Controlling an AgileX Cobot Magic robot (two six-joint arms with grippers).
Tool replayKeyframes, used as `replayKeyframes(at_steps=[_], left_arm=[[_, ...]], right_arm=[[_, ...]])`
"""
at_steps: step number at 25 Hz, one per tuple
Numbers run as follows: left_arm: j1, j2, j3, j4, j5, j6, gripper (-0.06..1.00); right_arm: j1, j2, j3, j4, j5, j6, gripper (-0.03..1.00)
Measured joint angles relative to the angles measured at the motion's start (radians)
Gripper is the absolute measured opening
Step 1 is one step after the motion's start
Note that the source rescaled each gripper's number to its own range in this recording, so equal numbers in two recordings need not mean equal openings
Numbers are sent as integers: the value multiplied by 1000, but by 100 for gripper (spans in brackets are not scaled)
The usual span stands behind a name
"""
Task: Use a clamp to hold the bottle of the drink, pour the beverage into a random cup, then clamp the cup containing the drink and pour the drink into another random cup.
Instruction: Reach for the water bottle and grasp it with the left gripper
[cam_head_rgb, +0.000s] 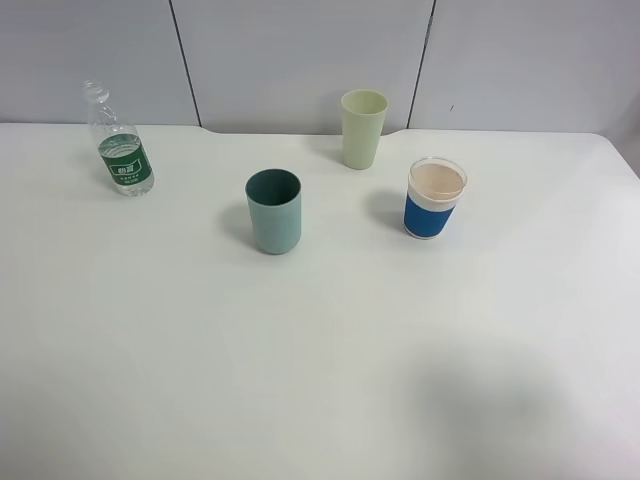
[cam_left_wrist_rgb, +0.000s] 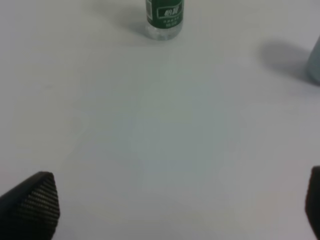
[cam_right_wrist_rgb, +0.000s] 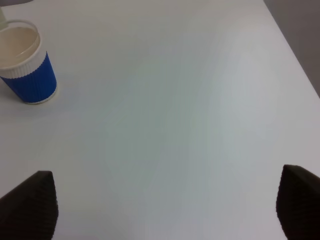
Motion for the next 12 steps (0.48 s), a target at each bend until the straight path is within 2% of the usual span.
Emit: replayKeyframes(at_steps=[12], left_arm=[[0, 0, 0, 0, 0, 0, 100]], right_arm=[[0, 0, 0, 0, 0, 0, 71]])
